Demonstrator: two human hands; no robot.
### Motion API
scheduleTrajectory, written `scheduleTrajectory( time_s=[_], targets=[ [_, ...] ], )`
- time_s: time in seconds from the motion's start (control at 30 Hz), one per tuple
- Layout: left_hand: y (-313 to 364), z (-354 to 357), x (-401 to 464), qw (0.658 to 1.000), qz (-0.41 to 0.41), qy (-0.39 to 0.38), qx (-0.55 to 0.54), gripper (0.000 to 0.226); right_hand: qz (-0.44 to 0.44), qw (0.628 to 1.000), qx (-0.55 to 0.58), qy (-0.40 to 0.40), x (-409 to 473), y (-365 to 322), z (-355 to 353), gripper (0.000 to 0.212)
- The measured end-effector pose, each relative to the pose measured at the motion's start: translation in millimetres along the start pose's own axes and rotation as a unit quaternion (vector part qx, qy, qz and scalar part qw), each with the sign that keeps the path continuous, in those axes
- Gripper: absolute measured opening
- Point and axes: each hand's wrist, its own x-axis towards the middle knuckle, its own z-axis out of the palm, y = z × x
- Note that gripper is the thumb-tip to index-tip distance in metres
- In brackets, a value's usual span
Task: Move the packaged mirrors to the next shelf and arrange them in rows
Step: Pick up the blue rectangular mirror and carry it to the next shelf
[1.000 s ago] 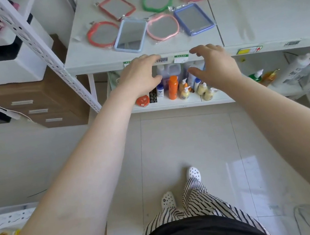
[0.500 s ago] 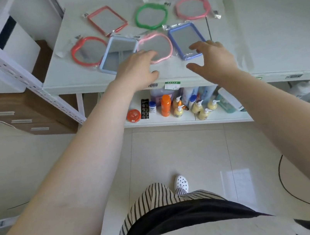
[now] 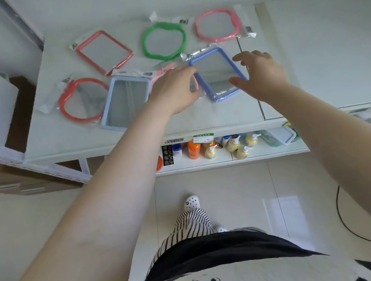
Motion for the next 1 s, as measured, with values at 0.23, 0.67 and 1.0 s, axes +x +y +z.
scheduleTrajectory(
  time_s=[0.23, 0.67, 1.0],
  targets=[
    [3.0, 24.2, 46.2, 0.998, -0.053, -0.014, -0.044, 0.034, 0.059, 0.998, 0.009, -0.014, 39.4, 20.0, 14.1, 0.053],
    [23.2, 101.5, 93.0, 0.924, -0.308, 0.022, -0.226, 0.040, 0.159, 0.979, 0.106, -0.069, 98.7, 62.2, 73.4, 0.044],
    [61.0, 118.6, 108.4, 0.879, -0.427, 0.007, -0.212, 0.047, 0.207, 0.967, 0.118, -0.094, 103.3, 73.8, 78.7, 0.032]
  ],
)
